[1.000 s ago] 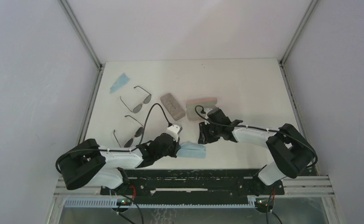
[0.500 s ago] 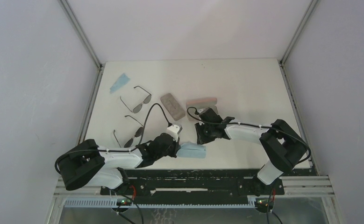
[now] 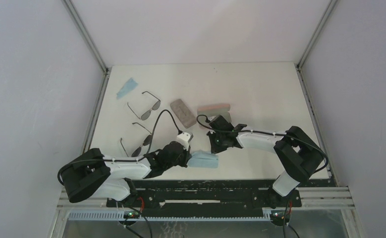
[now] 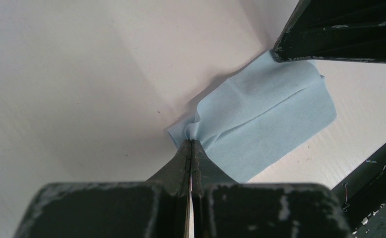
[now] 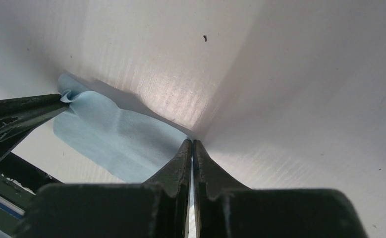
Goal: Organize the sunglasses
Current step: Fold the glasses cleaning cloth at the center of the board.
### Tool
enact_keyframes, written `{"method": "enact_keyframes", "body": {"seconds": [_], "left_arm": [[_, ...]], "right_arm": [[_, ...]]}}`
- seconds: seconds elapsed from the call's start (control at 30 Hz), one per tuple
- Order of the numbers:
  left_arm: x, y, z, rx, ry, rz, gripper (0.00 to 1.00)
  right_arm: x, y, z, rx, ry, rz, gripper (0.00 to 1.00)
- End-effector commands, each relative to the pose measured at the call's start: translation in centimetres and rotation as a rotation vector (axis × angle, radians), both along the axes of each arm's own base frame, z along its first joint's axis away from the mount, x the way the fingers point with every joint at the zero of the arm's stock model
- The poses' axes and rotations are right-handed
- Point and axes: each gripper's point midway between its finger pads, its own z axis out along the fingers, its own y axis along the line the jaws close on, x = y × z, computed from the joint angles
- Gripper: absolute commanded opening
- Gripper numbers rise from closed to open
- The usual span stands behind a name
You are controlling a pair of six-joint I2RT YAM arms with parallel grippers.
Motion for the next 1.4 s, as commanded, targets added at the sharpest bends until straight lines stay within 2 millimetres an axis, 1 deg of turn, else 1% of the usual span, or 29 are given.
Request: {"method": "enact_keyframes", "body": {"seconds": [0.0, 0.1, 0.2, 0.4, 0.63, 0.9, 1.03, 1.2, 1.37], "left_arm": [[0.0, -0.5, 1.1, -0.044, -0.019, -0.008, 0.0], [0.0, -0.5, 1.6, -0.05, -0.027, -0.009, 0.0], [0.3, -0.7, 2.4, -0.057, -0.042, -0.007, 0.0], [0.7, -0.9, 3.3, -0.061, -0.061, -0.005, 0.0], [0.5, -0.6, 3.1, -0.064, -0.058, 0.005, 0.0], [0.0, -0.6, 3.2, -0.09, -0.056, -0.02, 0.0], [-0.4, -0.5, 3.0, -0.094, -0.054, -0.027, 0.04], [-0.8, -0.5, 2.7, -0.103, -0.042, -0.03, 0.12], [-1.4, -0.8, 2.2, -0.108, -0.023, -0.042, 0.15]], "right_arm": [[0.7, 0.2, 1.1, -0.003, -0.061, 0.004, 0.0], [1.4, 0.4, 2.6, 0.019, -0.123, -0.001, 0.0], [1.9, 0.4, 3.7, 0.032, -0.171, -0.008, 0.0], [2.0, 0.0, 4.8, 0.043, -0.214, -0.019, 0.0], [0.8, -0.2, 5.1, 0.051, -0.216, 0.0, 0.0], [-1.0, -0.1, 5.7, 0.118, -0.21, 0.02, 0.0], [-2.0, 0.0, 5.6, 0.148, -0.191, 0.039, 0.0], [-2.7, 0.3, 5.2, 0.167, -0.17, 0.064, 0.0], [-3.5, 0.6, 4.5, 0.16, -0.151, 0.093, 0.0]]}}
